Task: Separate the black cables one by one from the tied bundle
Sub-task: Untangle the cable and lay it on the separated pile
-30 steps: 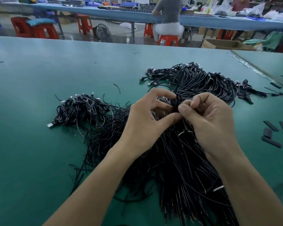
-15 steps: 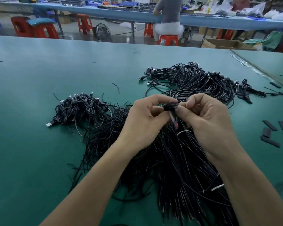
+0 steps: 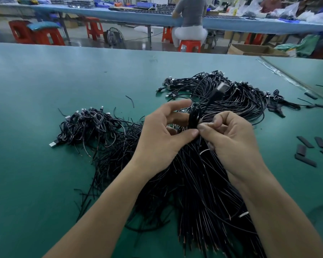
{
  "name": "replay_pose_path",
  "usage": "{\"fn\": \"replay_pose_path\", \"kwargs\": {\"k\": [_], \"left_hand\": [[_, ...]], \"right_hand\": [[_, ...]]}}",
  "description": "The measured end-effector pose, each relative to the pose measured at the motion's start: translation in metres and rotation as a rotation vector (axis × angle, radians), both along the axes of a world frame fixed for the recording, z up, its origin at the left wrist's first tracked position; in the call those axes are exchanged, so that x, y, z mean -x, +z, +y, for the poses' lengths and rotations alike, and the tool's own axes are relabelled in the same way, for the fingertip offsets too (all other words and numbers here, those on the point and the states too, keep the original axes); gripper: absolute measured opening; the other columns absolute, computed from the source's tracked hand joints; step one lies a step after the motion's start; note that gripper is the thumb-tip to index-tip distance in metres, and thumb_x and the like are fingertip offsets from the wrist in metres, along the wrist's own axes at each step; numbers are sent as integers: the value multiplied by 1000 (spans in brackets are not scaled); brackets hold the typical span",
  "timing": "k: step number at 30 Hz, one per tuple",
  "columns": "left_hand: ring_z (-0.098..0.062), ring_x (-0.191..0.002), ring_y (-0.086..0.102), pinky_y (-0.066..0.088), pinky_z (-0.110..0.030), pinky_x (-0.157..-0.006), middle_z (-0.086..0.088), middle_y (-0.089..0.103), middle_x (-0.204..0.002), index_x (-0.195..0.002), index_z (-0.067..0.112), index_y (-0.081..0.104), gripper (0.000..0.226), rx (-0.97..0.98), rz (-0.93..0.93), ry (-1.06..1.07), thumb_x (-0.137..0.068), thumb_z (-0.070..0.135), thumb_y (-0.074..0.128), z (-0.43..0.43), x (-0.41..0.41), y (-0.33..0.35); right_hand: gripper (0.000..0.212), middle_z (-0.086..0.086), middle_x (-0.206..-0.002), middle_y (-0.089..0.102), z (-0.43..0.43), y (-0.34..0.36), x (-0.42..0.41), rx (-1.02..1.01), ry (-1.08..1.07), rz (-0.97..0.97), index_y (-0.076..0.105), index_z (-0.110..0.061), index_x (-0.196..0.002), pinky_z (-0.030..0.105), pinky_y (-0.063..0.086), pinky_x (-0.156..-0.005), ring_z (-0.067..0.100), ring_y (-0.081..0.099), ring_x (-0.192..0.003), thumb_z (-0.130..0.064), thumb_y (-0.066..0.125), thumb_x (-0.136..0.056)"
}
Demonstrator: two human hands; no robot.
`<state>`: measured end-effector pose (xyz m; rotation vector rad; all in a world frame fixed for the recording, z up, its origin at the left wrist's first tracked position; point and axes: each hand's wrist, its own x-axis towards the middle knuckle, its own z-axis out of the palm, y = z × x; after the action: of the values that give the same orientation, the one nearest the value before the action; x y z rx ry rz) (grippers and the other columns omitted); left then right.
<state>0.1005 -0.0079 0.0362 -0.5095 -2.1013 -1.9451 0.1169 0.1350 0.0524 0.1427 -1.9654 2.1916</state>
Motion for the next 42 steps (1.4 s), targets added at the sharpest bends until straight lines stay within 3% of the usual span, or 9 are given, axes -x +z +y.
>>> {"fn": "replay_pose_path", "kwargs": {"k": [5,14,19,21,24,27,30,35,42], "left_hand": [[-11,-88,56,37,-19,-71,17,66,-90,-90,34,76,33,291,329,168,-78,3,80,0,-4,-2],[3,-68,46,34,-7,-72,19,61,-69,-86,15,77,27,457,390,147,-79,21,51,4,-8,-7],[-10,-56,47,39,-27,-54,9,56,-60,-79,28,69,30,323,129,67,-87,16,43,9,-10,-2],[-22,-63,51,42,-40,-59,-2,64,-70,-93,17,73,37,255,-18,4,-88,24,37,4,-8,3],[-4,-76,57,39,-36,-72,11,74,-90,-100,30,78,51,34,-273,-160,-84,46,32,-5,-5,10],[-8,-87,66,51,-43,-81,-5,76,-97,-99,24,79,55,33,-212,-171,-84,65,46,-5,-3,12],[-19,-89,63,55,-35,-88,-12,71,-105,-101,30,78,18,46,-37,-106,-88,37,69,-4,-3,9],[2,-78,43,36,-10,-66,11,58,-97,-105,40,73,40,116,98,-156,-81,9,76,-12,-1,8],[-7,-72,49,36,-15,-63,9,55,-80,-81,24,80,40,160,80,-147,-74,-1,49,-6,-7,6]], "right_hand": [[39,0,-62,56,1,2,-1,129,-20,-33,39,-18,-74,14,39,-45,7,45,-52,11,61,-89],[42,-7,-65,63,-3,2,0,-49,-62,120,42,-18,-70,16,50,-64,5,55,-62,13,65,-86],[40,-7,-66,63,-2,6,-2,-30,-18,137,43,-17,-70,15,50,-63,5,57,-63,13,63,-87],[38,-6,-67,64,-4,6,-4,-35,13,136,44,-16,-71,15,52,-65,6,59,-66,14,63,-87],[39,-7,-68,64,-6,8,-5,-65,38,139,44,-16,-70,15,53,-71,4,62,-72,14,64,-86],[40,-12,-60,60,-7,8,-7,-83,63,136,42,-15,-70,11,49,-62,-2,57,-62,15,63,-87],[40,-18,-51,51,-5,9,-8,-109,73,127,41,-15,-70,7,36,-48,-4,44,-46,16,61,-87],[40,-9,-54,52,-1,8,-6,-30,54,7,41,-15,-69,9,38,-46,-1,44,-46,18,57,-87],[42,-6,-57,60,2,8,-3,117,10,-52,40,-19,-68,12,41,-44,2,48,-46,8,65,-87]]}}
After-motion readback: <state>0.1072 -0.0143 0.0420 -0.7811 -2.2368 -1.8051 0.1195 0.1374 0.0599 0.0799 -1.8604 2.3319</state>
